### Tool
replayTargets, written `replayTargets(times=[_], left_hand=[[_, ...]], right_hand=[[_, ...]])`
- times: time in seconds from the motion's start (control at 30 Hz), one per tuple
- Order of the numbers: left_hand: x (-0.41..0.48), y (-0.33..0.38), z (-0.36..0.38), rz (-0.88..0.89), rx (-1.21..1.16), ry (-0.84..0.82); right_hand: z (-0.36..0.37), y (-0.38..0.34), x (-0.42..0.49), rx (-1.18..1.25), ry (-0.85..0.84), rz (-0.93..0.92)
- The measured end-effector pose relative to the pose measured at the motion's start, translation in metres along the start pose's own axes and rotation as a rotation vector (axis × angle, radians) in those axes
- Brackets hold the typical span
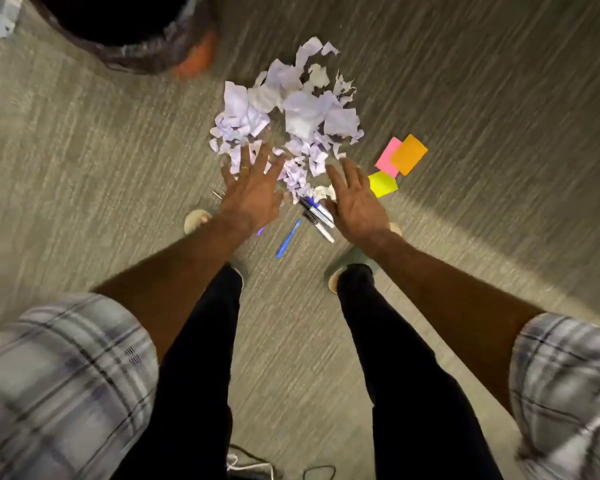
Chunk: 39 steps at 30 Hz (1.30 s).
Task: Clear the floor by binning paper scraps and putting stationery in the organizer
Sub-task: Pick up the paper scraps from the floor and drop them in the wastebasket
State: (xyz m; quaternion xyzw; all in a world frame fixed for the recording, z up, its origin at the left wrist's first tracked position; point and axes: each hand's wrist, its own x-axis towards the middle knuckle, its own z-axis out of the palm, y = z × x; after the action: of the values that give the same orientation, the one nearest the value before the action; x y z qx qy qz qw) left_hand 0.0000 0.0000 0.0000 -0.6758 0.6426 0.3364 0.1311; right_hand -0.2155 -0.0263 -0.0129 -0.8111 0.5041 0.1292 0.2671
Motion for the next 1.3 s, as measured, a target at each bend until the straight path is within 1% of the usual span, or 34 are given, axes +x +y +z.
replayTargets(times=[0.13, 0.2, 0.27, 0.33, 0.4, 0.5, 0.53, 0.6, 0.67, 0.73, 0.8, 0.87, 0.97, 1.13, 1.3], left_hand=[[0.052, -0.031, 0.052, -0.043, 0.02, -0.047], [0.08, -0.046, 0.085, -0.064, -0.029, -0.049], [0.112, -0.063, 0.121, -0.112, -0.083, -0.019], [0.14, -0.077, 0.149, -0.194, -0.132, -0.013], [0.172, -0.09, 0.179, -0.286, -0.138, -0.001], [0.205, -0.099, 0.206, -0.462, -0.283, 0.016], [0.211, -0.1, 0.212, -0.465, -0.316, 0.041], [0.215, -0.104, 0.223, -0.361, -0.319, 0.08], [0.213, -0.101, 0.223, -0.284, -0.321, 0.083], [0.21, -0.098, 0.223, -0.273, -0.272, 0.119], [0.207, -0.093, 0.223, -0.271, -0.207, 0.179], [0.206, -0.093, 0.223, -0.229, -0.188, 0.202], [0.209, -0.097, 0.218, -0.202, -0.193, 0.196], [0.205, -0.098, 0.203, -0.206, -0.322, 0.219], [0.187, -0.084, 0.174, -0.242, -0.425, 0.239]], right_hand=[[0.075, 0.016, 0.054, 0.054, -0.133, 0.08], [0.111, 0.024, 0.081, 0.059, -0.164, 0.071], [0.147, 0.035, 0.111, 0.031, -0.185, 0.022], [0.176, 0.043, 0.139, -0.023, -0.223, -0.021], [0.201, 0.049, 0.163, -0.073, -0.247, -0.009], [0.221, 0.053, 0.188, -0.14, -0.214, -0.009], [0.223, 0.053, 0.194, -0.167, -0.211, -0.008], [0.23, 0.054, 0.205, -0.195, -0.231, 0.005], [0.233, 0.051, 0.209, -0.224, -0.228, 0.022], [0.241, 0.049, 0.209, -0.246, -0.19, 0.032], [0.247, 0.048, 0.207, -0.269, -0.18, 0.0], [0.249, 0.047, 0.208, -0.292, -0.158, -0.01], [0.242, 0.044, 0.212, -0.178, -0.081, 0.023], [0.223, 0.052, 0.217, -0.072, 0.006, 0.048], [0.194, 0.045, 0.198, 0.143, 0.091, 0.075]])
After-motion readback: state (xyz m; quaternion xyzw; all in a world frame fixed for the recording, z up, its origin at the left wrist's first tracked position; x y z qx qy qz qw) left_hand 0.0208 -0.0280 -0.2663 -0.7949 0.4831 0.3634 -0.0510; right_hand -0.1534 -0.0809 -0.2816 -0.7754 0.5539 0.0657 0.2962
